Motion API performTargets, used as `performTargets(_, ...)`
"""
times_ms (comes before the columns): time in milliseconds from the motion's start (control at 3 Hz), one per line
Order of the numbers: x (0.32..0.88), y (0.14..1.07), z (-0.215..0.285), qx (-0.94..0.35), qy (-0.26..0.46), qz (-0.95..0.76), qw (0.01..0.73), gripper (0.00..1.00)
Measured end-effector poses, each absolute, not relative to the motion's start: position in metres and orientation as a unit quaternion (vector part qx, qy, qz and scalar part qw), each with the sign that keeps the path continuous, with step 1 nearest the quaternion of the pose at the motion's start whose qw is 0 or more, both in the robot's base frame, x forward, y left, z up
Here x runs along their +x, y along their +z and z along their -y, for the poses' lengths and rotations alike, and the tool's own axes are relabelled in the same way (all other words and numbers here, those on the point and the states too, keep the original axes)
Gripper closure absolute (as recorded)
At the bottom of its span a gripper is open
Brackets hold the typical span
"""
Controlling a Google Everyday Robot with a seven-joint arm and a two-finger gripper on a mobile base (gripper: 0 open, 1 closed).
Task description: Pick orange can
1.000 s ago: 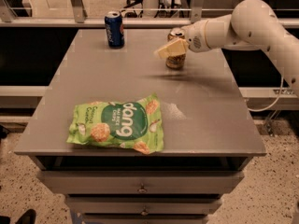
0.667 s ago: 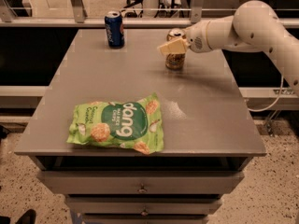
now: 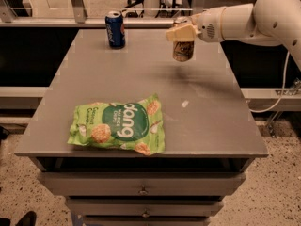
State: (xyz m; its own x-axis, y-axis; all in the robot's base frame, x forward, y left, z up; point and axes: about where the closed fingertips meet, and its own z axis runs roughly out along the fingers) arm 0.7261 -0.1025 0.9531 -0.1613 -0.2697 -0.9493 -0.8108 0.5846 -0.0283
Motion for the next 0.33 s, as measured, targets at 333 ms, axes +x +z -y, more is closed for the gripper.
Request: performTargets(333, 0.7261, 0.9542, 0.1006, -0.377, 0.259, -0.716, 0.527, 1.0)
